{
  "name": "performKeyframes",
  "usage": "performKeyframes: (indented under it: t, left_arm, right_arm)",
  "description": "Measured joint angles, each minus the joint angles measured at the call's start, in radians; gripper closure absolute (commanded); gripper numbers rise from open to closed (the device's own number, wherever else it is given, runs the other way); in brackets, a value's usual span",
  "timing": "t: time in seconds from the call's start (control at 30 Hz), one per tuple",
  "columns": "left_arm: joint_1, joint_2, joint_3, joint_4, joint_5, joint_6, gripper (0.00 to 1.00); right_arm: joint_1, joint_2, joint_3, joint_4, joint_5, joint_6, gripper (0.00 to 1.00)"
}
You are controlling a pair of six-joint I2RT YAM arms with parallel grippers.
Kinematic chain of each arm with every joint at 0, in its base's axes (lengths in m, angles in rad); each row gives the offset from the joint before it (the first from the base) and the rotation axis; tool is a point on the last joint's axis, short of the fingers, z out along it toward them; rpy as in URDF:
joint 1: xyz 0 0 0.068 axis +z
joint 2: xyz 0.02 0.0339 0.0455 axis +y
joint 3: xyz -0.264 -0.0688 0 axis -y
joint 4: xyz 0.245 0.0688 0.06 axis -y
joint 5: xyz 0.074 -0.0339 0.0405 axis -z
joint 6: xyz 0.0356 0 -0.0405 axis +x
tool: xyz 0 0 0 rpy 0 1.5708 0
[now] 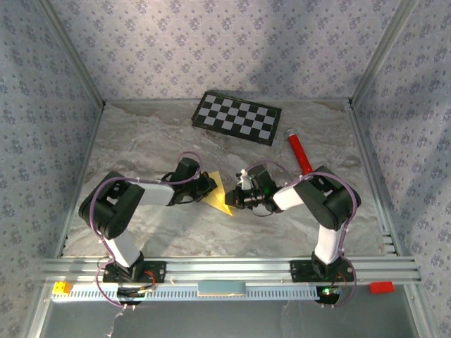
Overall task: Fold a paper plane with a square sheet of paper (pick it up from the middle)
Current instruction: Fourth fold the wing at the center of the table.
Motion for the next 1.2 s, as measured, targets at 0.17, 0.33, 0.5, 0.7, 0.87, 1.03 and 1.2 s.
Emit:
performKeyframes:
  t: [0.17, 0.33, 0.5, 0.7, 0.87, 1.03, 1.2]
  left_arm:
    - [0.000, 0.007, 0.005, -0.002, -0.003, 0.001, 0.95]
    - [0.000, 0.014, 0.008, -0.009, -0.007, 0.001, 0.95]
    - [0.000, 0.026, 0.020, -0.016, -0.007, 0.001, 0.96]
    - [0.000, 0.032, 0.020, -0.016, -0.006, 0.002, 0.96]
    - [0.000, 0.032, 0.030, -0.034, -0.006, 0.013, 0.96]
    - [0.000, 0.046, 0.057, -0.064, -0.003, 0.037, 0.97]
    - [0.000, 0.049, 0.063, -0.070, -0.003, 0.053, 0.96]
  right_arm:
    - [-0.002, 0.002, 0.003, -0.004, -0.005, 0.002, 0.98]
    - [-0.004, 0.004, 0.004, -0.005, -0.011, 0.003, 0.98]
    - [-0.005, 0.005, 0.006, -0.008, -0.012, 0.006, 0.97]
    - [-0.005, 0.005, 0.008, -0.011, -0.013, 0.009, 0.96]
    - [-0.006, 0.004, 0.011, -0.021, -0.015, 0.009, 0.92]
    - [-0.005, -0.006, 0.013, -0.040, -0.014, 0.008, 0.88]
    - [-0.001, -0.030, 0.014, -0.086, -0.003, -0.001, 0.87]
